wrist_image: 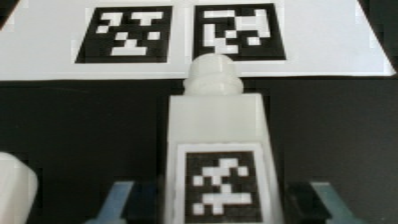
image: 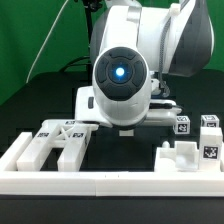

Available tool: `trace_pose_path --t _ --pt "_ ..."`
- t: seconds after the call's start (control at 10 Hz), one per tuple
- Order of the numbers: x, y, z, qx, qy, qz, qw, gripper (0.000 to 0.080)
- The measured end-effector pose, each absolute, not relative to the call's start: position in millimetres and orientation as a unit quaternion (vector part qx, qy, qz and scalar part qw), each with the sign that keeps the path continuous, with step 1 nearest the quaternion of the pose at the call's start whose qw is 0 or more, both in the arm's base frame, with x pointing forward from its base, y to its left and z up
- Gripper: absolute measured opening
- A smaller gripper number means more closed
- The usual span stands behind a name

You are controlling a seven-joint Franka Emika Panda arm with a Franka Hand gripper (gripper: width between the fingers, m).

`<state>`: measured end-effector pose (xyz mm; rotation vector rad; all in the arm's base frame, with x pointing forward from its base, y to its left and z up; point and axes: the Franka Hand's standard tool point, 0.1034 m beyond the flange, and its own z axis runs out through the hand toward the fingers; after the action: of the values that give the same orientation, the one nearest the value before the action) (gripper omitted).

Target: Assemble chair

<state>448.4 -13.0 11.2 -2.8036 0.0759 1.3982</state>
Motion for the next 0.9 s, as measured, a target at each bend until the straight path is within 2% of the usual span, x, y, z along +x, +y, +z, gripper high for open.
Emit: trace_pose_path --t 0.5,0.8,0.9 --pt "450.6 -12.5 13.5 -0.895 0.023 0.445 0.005 0.0284" --pt "494.6 1.1 90.1 -0.918 0.008 0.396 0.023 0.0285" --pt "499.0 2.3 114.3 -0.916 0.007 0.399 0.028 0.0285"
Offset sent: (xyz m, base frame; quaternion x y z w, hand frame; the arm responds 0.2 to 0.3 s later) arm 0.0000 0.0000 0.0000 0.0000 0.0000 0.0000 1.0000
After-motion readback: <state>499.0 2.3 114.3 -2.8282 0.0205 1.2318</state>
